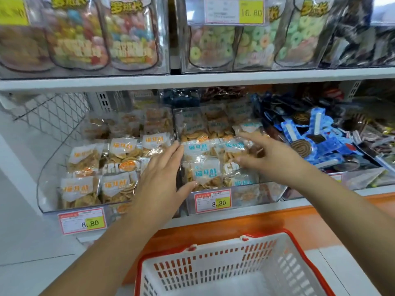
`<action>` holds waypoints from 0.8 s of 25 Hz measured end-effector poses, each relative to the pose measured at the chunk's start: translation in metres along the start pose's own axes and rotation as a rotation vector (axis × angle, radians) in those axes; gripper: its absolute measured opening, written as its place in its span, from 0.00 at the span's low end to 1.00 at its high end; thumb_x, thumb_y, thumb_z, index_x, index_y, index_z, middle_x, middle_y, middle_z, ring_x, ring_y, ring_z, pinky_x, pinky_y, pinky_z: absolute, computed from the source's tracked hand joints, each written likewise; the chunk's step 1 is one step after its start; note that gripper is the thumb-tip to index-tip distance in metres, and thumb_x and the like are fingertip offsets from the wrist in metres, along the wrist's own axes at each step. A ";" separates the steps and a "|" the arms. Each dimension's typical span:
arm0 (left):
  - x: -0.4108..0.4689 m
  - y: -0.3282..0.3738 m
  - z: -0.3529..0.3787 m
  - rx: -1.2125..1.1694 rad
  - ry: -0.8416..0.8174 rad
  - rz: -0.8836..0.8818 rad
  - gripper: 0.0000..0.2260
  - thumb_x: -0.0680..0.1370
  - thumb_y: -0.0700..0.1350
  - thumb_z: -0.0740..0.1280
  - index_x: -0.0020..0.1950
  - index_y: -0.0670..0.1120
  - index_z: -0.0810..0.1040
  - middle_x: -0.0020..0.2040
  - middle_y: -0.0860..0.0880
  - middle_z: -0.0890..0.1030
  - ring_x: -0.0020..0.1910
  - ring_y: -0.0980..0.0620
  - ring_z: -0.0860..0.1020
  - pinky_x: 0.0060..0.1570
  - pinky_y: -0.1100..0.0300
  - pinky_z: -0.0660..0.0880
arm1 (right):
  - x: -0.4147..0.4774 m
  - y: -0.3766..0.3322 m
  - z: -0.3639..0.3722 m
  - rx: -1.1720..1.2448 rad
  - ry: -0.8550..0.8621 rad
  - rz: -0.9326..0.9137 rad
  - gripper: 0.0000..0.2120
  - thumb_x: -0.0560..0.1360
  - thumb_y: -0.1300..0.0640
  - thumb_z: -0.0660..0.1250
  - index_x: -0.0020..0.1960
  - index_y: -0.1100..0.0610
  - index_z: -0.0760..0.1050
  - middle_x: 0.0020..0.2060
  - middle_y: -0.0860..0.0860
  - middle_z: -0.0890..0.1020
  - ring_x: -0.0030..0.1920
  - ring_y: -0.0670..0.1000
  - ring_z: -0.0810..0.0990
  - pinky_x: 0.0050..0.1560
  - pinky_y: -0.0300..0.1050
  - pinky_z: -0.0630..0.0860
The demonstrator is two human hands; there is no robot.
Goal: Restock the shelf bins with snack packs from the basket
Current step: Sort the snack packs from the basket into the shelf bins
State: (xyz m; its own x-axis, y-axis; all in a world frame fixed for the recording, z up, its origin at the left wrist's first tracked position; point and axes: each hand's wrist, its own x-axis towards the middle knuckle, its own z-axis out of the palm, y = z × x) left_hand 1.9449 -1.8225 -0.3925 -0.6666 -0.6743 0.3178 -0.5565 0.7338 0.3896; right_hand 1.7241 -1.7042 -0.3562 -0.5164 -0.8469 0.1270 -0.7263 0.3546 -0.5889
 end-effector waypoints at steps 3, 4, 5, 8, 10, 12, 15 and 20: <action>0.003 0.000 -0.001 -0.019 -0.012 0.001 0.38 0.77 0.58 0.65 0.79 0.57 0.45 0.79 0.62 0.47 0.78 0.57 0.46 0.76 0.53 0.49 | 0.000 0.011 0.015 -0.265 -0.022 -0.060 0.27 0.74 0.35 0.62 0.71 0.34 0.63 0.61 0.47 0.77 0.62 0.51 0.72 0.59 0.50 0.71; 0.003 0.000 -0.001 -0.013 -0.022 0.001 0.38 0.78 0.58 0.65 0.80 0.57 0.46 0.79 0.62 0.47 0.78 0.56 0.47 0.76 0.53 0.49 | -0.001 0.013 0.020 -0.331 -0.021 -0.059 0.26 0.75 0.35 0.60 0.72 0.33 0.61 0.61 0.48 0.75 0.63 0.53 0.69 0.60 0.51 0.68; 0.003 -0.001 0.000 -0.008 -0.028 0.003 0.37 0.78 0.57 0.66 0.80 0.56 0.46 0.79 0.61 0.47 0.78 0.56 0.47 0.76 0.53 0.49 | -0.001 0.015 0.025 -0.377 -0.027 -0.047 0.26 0.76 0.35 0.58 0.73 0.33 0.59 0.61 0.49 0.74 0.63 0.54 0.67 0.59 0.51 0.66; -0.003 0.001 0.001 -0.017 0.041 -0.007 0.36 0.77 0.57 0.66 0.80 0.55 0.51 0.79 0.59 0.52 0.77 0.56 0.50 0.75 0.56 0.49 | -0.002 0.018 0.029 -0.481 0.127 -0.091 0.26 0.76 0.35 0.55 0.74 0.37 0.60 0.59 0.52 0.74 0.59 0.55 0.67 0.56 0.50 0.65; -0.018 0.005 0.002 -0.042 0.264 0.063 0.29 0.78 0.54 0.67 0.77 0.52 0.62 0.74 0.55 0.64 0.73 0.55 0.59 0.71 0.62 0.52 | -0.020 0.019 0.031 -0.410 0.455 -0.246 0.23 0.78 0.39 0.56 0.71 0.46 0.69 0.54 0.53 0.75 0.54 0.55 0.69 0.53 0.50 0.66; -0.047 0.011 0.016 -0.143 0.420 0.172 0.18 0.78 0.47 0.65 0.67 0.47 0.73 0.62 0.52 0.73 0.62 0.55 0.69 0.65 0.69 0.60 | -0.048 0.018 0.043 -0.195 0.668 -0.409 0.17 0.79 0.50 0.59 0.64 0.55 0.74 0.48 0.53 0.75 0.49 0.53 0.70 0.50 0.46 0.66; -0.109 0.009 0.080 -0.413 0.108 -0.059 0.11 0.78 0.41 0.63 0.60 0.49 0.75 0.57 0.54 0.73 0.55 0.56 0.75 0.55 0.69 0.74 | -0.102 0.046 0.106 -0.039 0.458 -0.400 0.10 0.79 0.59 0.58 0.56 0.60 0.75 0.44 0.51 0.74 0.44 0.49 0.70 0.47 0.44 0.67; -0.212 -0.026 0.201 -0.522 -0.573 -1.002 0.23 0.79 0.36 0.59 0.74 0.46 0.65 0.73 0.45 0.67 0.60 0.48 0.74 0.48 0.61 0.75 | -0.182 0.117 0.244 0.168 -0.491 0.603 0.16 0.81 0.61 0.58 0.68 0.54 0.67 0.50 0.53 0.77 0.32 0.44 0.71 0.31 0.33 0.70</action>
State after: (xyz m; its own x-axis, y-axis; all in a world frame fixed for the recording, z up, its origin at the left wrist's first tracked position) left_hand 2.0003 -1.6819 -0.6438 -0.2591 -0.6856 -0.6804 -0.7657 -0.2835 0.5773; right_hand 1.8437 -1.6052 -0.6434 -0.5117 -0.6197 -0.5952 -0.2871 0.7762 -0.5614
